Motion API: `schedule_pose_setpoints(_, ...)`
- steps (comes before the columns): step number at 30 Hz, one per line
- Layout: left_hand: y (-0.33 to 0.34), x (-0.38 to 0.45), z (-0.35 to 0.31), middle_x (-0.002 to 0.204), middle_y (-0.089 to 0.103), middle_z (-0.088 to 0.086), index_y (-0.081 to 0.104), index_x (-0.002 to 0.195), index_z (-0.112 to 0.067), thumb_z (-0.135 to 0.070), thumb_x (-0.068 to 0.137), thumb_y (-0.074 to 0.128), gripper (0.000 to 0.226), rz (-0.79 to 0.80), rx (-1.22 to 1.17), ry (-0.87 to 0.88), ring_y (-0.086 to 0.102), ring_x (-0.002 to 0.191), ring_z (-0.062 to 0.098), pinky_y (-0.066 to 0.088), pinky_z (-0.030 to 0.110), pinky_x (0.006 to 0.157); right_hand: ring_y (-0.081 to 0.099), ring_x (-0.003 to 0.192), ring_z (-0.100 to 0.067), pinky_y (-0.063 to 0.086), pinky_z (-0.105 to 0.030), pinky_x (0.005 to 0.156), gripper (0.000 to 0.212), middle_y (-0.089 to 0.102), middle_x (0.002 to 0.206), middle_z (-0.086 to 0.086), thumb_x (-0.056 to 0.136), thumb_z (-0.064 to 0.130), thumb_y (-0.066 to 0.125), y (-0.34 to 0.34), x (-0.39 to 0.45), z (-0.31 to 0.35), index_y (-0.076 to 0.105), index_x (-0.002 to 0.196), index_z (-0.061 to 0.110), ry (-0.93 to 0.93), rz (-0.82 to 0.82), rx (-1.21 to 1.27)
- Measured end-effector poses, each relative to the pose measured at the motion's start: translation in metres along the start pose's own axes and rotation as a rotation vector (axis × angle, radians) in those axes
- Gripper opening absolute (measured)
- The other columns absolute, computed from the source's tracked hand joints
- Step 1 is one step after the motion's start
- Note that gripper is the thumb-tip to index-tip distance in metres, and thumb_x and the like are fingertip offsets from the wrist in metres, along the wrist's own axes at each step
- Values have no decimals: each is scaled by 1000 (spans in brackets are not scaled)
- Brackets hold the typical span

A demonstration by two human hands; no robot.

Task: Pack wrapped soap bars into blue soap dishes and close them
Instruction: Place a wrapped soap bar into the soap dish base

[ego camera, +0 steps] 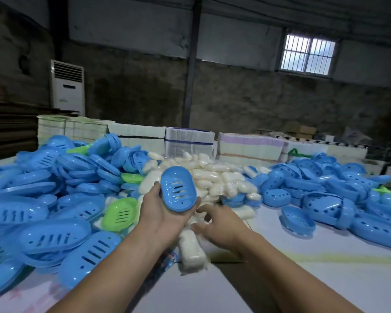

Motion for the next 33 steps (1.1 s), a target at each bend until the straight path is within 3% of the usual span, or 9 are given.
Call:
schedule_pose_setpoints(3, 12, -18, -30, 102, 64, 13, 64, 122, -18, -45, 106, 34, 43, 169, -24, -41, 58, 93, 29, 41, 45, 103, 61, 101, -21, 50, -37, 90, 48, 68, 107, 3, 79, 49, 67, 2, 0, 1, 61, 125, 35, -9, 6, 107)
schedule_pose_setpoints(5, 11, -20, -46, 111, 67, 16, 64, 122, -10, -39, 104, 43, 40, 220, 25, -49, 61, 99, 30, 42, 49, 109, 58, 108, -21, 48, -36, 93, 50, 68, 111, 4, 78, 46, 65, 4, -4, 3, 60, 127, 36, -64, 18, 2)
schedule_pose_setpoints(10, 17, -25, -33, 108, 67, 16, 67, 111, -10, -46, 99, 51, 41, 263, 88, -77, 57, 105, 32, 35, 47, 115, 62, 93, -10, 50, -29, 80, 47, 69, 96, 9, 69, 44, 67, -20, -16, -11, 64, 116, 37, 26, -109, 84)
schedule_pose_setpoints(13, 18, -25, -32, 98, 70, 17, 69, 105, -10, -54, 97, 52, 48, 278, 149, -112, 58, 103, 38, 45, 46, 95, 66, 81, -2, 53, -26, 73, 32, 72, 87, 13, 69, 36, 70, -45, -25, -31, 73, 100, 31, 143, -243, 394)
schedule_pose_setpoints(16, 19, -24, -32, 109, 63, 15, 62, 127, -17, -52, 97, 53, 46, 293, 167, -83, 60, 89, 33, 46, 40, 76, 63, 75, 2, 43, -17, 62, 14, 71, 77, 20, 73, 32, 73, -73, -35, -43, 75, 87, 34, 177, -437, 625)
schedule_pose_setpoints(19, 20, -22, -36, 113, 57, 13, 53, 140, -37, -49, 98, 52, 44, 305, 158, -35, 57, 82, 29, 43, 40, 76, 59, 67, 3, 43, -21, 63, 8, 69, 74, 19, 76, 29, 74, -89, -43, -37, 74, 82, 34, 131, -561, 832)
schedule_pose_setpoints(22, 24, -24, -31, 114, 61, 7, 59, 133, -42, -47, 98, 54, 36, 364, 184, -38, 57, 85, 26, 44, 40, 84, 60, 73, -1, 48, -23, 69, 10, 71, 80, 15, 78, 26, 75, -82, -44, -15, 75, 85, 34, 65, -536, 879)
schedule_pose_setpoints(26, 24, -22, -27, 113, 75, 5, 65, 119, -52, -27, 103, 49, 34, 411, 212, 14, 73, 89, 25, 59, 41, 70, 60, 84, 3, 43, -8, 68, 18, 69, 90, 23, 68, 41, 73, -63, -45, 10, 72, 85, 39, 11, -464, 785)
schedule_pose_setpoints(33, 24, -24, -23, 110, 76, 6, 58, 127, -51, -27, 103, 48, 35, 436, 269, 45, 76, 90, 24, 61, 43, 68, 63, 81, 1, 44, -8, 69, 14, 72, 86, 18, 80, 25, 77, -60, -45, 13, 74, 86, 36, 3, -442, 874)
Point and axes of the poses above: each hand's wrist, its own x-axis towards the middle knuckle, its own y-axis out of the palm, z = x × y, the point moved 10 cm from there along x, towards the middle knuckle
